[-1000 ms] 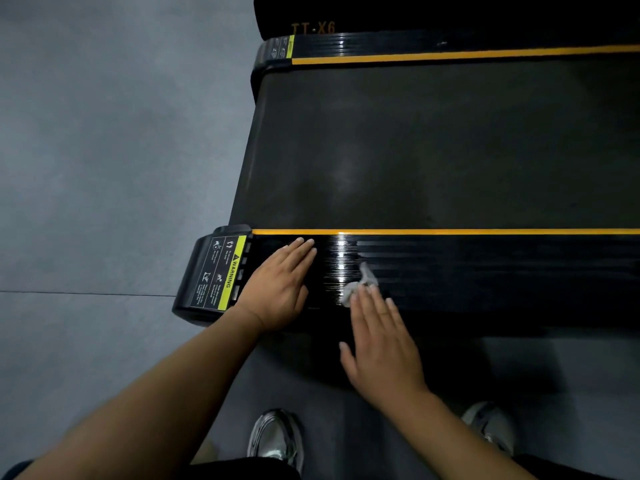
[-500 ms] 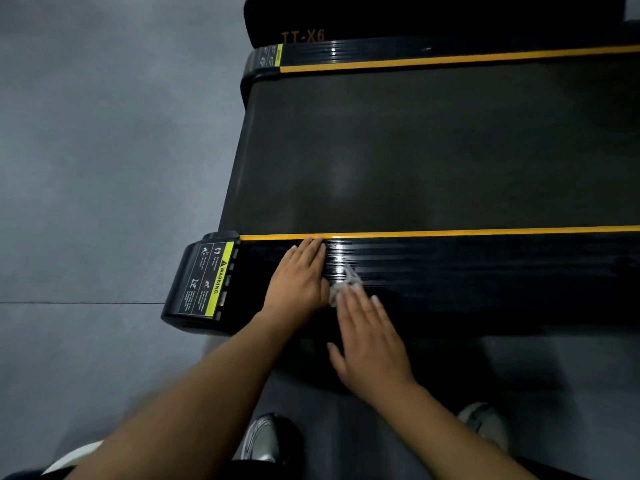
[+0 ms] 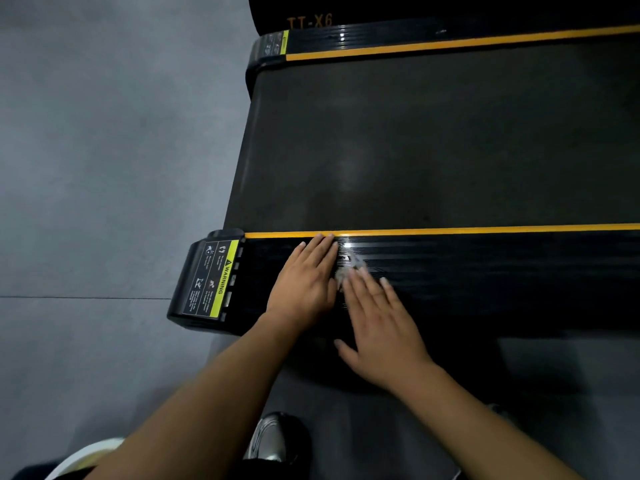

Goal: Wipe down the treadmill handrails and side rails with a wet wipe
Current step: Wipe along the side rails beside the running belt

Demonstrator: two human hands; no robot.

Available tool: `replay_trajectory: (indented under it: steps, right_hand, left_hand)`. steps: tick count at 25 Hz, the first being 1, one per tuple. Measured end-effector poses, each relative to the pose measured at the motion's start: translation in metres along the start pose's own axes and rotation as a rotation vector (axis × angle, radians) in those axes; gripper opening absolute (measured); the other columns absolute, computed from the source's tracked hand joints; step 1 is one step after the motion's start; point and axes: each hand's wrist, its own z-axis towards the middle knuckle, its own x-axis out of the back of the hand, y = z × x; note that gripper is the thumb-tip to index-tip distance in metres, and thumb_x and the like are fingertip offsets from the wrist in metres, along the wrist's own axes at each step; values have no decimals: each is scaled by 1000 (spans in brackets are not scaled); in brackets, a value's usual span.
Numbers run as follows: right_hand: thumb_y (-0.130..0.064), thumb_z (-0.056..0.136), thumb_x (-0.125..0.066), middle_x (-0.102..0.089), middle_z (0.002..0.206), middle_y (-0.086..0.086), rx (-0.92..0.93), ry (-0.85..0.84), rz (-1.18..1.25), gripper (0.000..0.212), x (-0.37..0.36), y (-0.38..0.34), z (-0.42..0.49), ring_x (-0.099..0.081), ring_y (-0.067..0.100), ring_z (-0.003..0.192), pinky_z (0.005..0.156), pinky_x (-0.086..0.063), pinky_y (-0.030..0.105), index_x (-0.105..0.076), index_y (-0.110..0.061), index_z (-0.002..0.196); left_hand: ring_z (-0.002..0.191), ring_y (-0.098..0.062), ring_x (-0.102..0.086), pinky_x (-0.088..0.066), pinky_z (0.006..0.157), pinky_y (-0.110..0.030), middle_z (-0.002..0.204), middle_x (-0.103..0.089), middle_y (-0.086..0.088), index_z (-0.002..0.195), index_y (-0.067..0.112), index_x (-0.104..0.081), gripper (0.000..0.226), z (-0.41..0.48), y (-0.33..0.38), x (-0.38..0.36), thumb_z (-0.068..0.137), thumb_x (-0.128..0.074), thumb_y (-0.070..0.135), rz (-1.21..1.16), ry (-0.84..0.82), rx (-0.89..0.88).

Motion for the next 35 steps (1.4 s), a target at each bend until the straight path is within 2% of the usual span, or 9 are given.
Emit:
replay_trajectory:
  steps: [3,9,12,14,18,21,25,30,35]
  right_hand:
    - [-61,85,-59,-12,170,18,-119,28,19,106,0,28,-24,-9,32,158,123,-12,50,-19,1,160]
    - [-59,80,-61,-18,168,18,-27,-4,29,105,1,5,14,-14,32,158,123,-11,49,-25,1,159]
    - [-60,82,-51,-16,169,16,-152,-2,22,103,5,33,-9,-13,30,158,124,-13,49,-23,0,160]
    - [-61,88,-48,3,171,15,-199,-63,46,104,11,37,-11,4,29,159,128,-4,46,-5,-2,162]
    - [-58,92,-49,24,168,14,-21,-142,86,107,24,3,30,26,27,155,128,9,46,16,-7,160]
    - [-70,90,-37,22,169,9,-46,-150,66,106,24,23,19,26,22,155,128,9,45,15,-10,161]
    - [-81,84,-6,23,169,3,-170,-174,129,105,28,47,3,26,15,154,128,10,41,13,-14,162]
    - [-71,85,0,19,170,0,54,-174,215,95,32,29,49,25,11,154,128,11,41,8,-17,163]
    - [-61,87,5,16,171,-2,-51,-160,209,89,32,54,32,22,10,155,126,14,37,4,-16,164]
  left_hand:
    - [153,-27,-31,-23,127,-45,161,-40,-14,151,3,-47,71,-2,1,1,88,-32,33,22,9,-3]
    - [151,-28,-35,-25,125,-46,158,-44,-15,149,3,-50,68,-1,1,0,89,-34,32,9,39,-4]
    - [151,-28,-34,-25,126,-46,159,-43,-14,150,4,-48,69,-2,0,0,90,-34,33,18,27,-10]
    - [151,-28,-34,-25,126,-46,159,-43,-14,150,4,-47,68,0,0,0,91,-34,34,25,30,-14]
    - [151,-28,-35,-26,125,-46,158,-44,-14,149,4,-49,67,-1,-3,-4,91,-33,33,6,34,-11]
    - [152,-27,-32,-23,126,-45,160,-42,-13,151,4,-47,68,-1,-2,-2,91,-32,34,8,32,-13]
    - [153,-27,-31,-23,126,-46,161,-40,-14,151,5,-46,69,0,-2,-1,91,-31,35,20,26,-16]
    - [153,-26,-32,-23,126,-46,160,-41,-12,152,7,-46,67,0,-4,-2,92,-31,35,-14,16,-13]
    - [152,-27,-33,-24,125,-46,160,-42,-13,151,6,-46,66,0,-2,-1,93,-34,35,11,12,-17]
